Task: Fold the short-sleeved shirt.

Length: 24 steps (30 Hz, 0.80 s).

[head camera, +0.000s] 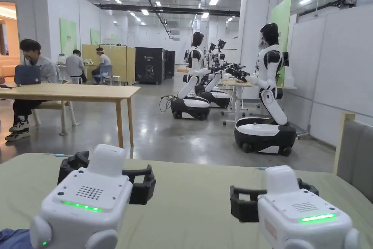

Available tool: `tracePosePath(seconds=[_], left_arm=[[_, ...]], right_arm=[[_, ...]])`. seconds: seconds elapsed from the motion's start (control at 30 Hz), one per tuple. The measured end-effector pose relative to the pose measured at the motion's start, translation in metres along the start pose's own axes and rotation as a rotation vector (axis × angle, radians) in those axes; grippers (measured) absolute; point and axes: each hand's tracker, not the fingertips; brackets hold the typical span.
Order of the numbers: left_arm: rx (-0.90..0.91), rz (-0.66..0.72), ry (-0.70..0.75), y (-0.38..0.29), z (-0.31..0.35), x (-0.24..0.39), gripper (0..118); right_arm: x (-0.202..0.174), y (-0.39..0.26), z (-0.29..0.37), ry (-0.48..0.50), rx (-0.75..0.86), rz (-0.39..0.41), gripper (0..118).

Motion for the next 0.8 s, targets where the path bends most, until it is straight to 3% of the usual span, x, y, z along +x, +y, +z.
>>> tracePosePath(seconds=[0.03,0.07,0.17,0.2,0.33,0.4,0.8], left_arm=[[0.0,0.051,-0.007,-0.003,0.003,0.002,118],[-0.005,0.077,-0.027,-0.012,0.001,0.006,118],[-0.051,0.067,-0.091,-0.018,-0.001,0.01,118],[-0.061,0.056,-0.093,-0.019,-0.004,0.012,118],[-0.066,0.028,-0.075,-0.02,-0.007,0.015,118],[-0.078,0.043,-0.074,-0.02,-0.009,0.014,118],[-0.109,0.051,-0.085,-0.025,-0.012,0.015,118]], right_arm=[[0.003,-0.005,0.001,0.009,0.007,-0.095,118],[0.004,-0.011,0.002,-0.009,0.0,-0.129,118],[-0.004,-0.024,-0.008,-0.092,-0.014,0.047,118],[-0.005,-0.025,-0.008,-0.112,-0.019,0.068,118],[-0.005,-0.026,-0.009,-0.083,-0.018,0.028,118],[-0.005,-0.026,-0.009,-0.128,-0.021,0.045,118],[-0.013,-0.023,-0.009,-0.154,-0.009,0.112,118]])
